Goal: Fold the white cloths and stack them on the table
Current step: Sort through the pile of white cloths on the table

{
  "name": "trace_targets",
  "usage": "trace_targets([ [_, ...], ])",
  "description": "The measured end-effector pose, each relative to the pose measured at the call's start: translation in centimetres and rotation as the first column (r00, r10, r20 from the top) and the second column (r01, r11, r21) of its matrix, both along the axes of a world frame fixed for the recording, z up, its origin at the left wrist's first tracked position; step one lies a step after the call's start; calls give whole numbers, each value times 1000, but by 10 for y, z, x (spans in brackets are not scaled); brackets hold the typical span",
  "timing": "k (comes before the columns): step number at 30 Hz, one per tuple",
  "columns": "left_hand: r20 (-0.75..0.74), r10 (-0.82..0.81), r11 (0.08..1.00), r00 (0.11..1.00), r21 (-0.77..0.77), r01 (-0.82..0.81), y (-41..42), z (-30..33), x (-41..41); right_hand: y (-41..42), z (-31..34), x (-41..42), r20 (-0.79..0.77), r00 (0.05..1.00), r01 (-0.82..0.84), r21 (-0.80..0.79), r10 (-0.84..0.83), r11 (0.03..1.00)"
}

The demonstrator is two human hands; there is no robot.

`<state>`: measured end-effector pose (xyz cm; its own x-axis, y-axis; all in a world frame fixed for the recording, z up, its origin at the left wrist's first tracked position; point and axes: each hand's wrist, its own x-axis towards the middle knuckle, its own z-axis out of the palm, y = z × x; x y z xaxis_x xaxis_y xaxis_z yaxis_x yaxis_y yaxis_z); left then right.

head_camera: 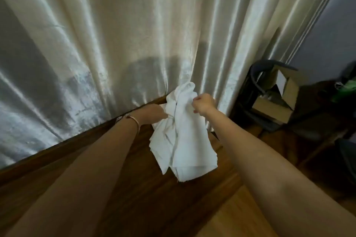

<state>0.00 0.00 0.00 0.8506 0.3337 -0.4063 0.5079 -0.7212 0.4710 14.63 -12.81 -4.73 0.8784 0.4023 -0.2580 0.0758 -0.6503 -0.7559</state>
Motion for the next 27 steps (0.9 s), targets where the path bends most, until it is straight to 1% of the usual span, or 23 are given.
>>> trace_targets([
  [2,-33,41,999,999,-35,-42,6,-5,2,20,1,18,16,995,100,55,-101,993],
  [3,-59,58,997,997,-48,-61,11,-9,1,30,1,25,21,991,131,58,-132,990],
  [4,-59,60,998,996,-21,-61,17,-15,0,39,3,30,11,989,149,59,-150,987],
  [5,-72,81,996,994,-25,-83,23,-20,0,48,0,37,-2,988,153,49,-153,987],
  [8,-24,159,985,987,-61,-160,37,-29,-1,61,-4,60,-53,987,151,33,-149,988],
  [10,20,201,977,979,-82,-199,43,-27,-2,62,-7,76,-46,996,78,-22,-79,997],
  [11,32,213,974,977,-85,-209,44,-22,-2,61,-6,82,-16,1000,2,-71,-3,997],
  [13,77,221,974,972,-76,-216,46,-11,2,57,5,84,97,984,-132,-191,152,973],
  [15,157,211,977,965,-50,-206,45,5,12,54,22,75,241,935,-200,-247,260,948],
  [17,219,199,980,955,-52,-192,40,20,21,48,45,60,325,891,-264,-196,317,944],
  [19,270,144,989,952,-77,-127,31,34,27,41,68,45,366,853,-340,-150,371,928],
  [21,339,44,995,940,-97,-12,19,44,29,32,94,31,337,858,-381,-87,387,920],
  [23,443,-33,968,896,-210,140,9,51,29,26,120,10,268,871,-426,-3,411,905],
  [24,503,-36,933,863,-293,210,3,53,27,24,133,-3,270,859,-455,15,434,891],
  [25,561,6,904,828,-356,235,-2,55,27,22,146,-16,300,842,-478,32,448,878],
  [26,614,78,899,786,-384,211,-4,57,28,21,159,-29,336,826,-501,68,453,863],
  [27,675,153,905,722,-388,171,-5,62,26,19,170,-40,357,816,-529,143,454,837],
])
